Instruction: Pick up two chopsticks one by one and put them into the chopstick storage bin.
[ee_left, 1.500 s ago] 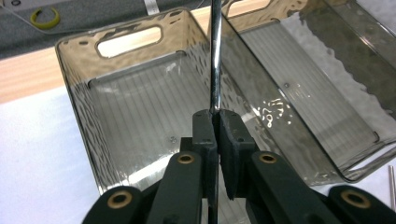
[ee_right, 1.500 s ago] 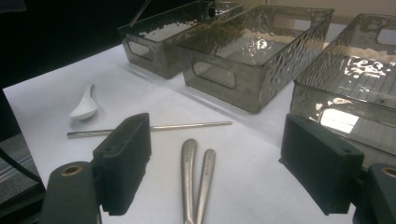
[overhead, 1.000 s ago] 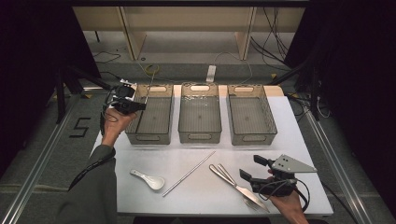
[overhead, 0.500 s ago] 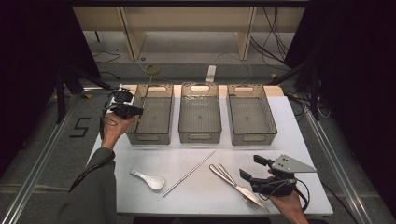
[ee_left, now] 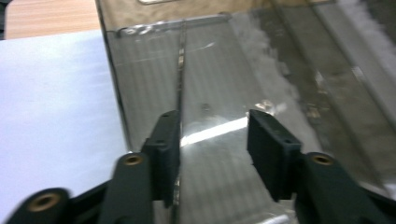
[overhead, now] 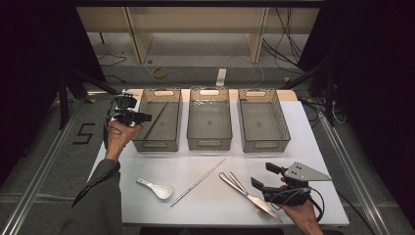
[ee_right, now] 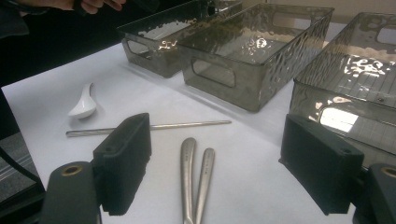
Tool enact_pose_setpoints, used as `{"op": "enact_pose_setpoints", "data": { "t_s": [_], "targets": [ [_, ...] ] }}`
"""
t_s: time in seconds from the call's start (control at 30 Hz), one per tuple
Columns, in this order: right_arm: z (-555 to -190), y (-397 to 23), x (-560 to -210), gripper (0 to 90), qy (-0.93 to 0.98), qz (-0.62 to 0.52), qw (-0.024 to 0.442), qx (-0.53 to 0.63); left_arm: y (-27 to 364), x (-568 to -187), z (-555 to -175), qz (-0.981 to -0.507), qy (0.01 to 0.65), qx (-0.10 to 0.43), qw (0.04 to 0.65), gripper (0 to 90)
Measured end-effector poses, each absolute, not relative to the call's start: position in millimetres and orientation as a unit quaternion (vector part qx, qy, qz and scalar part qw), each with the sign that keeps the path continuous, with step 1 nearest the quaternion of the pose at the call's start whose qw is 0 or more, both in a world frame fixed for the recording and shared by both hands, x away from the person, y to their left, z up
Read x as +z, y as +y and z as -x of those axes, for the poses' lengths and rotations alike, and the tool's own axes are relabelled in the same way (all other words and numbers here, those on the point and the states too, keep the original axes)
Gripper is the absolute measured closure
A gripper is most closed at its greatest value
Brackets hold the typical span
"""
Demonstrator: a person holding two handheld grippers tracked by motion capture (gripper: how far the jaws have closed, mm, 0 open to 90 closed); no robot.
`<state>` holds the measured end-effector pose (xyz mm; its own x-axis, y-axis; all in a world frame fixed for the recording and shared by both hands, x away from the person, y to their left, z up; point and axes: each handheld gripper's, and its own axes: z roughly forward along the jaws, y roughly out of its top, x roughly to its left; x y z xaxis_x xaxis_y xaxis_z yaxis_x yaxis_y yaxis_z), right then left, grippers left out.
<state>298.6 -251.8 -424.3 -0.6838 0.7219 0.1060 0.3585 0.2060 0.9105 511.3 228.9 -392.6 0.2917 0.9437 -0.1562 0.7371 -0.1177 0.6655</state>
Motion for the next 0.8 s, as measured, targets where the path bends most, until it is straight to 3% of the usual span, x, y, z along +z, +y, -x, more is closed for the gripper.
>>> {"op": "enact_pose_setpoints", "data": {
  "t_s": [0.27, 0.6, 0.8],
  "targets": [
    [-299.1, -252.1, -424.1, 25.3, 0.756, -0.358, 0.176, 0.518, 213.0, -380.3, -474.7, -0.746, 0.544, 0.13, 0.361, 30.2],
    [-297.6, -250.6, -423.1, 25.3, 0.759, -0.353, 0.179, 0.518, 191.1, -386.0, -451.4, -0.77, 0.509, 0.106, 0.368, 23.0],
    [-298.7, -249.8, -424.2, 25.3, 0.761, -0.35, 0.177, 0.516, 174.2, -389.0, -444.7, -0.797, 0.489, 0.099, 0.341, 21.4]
  ]
}}
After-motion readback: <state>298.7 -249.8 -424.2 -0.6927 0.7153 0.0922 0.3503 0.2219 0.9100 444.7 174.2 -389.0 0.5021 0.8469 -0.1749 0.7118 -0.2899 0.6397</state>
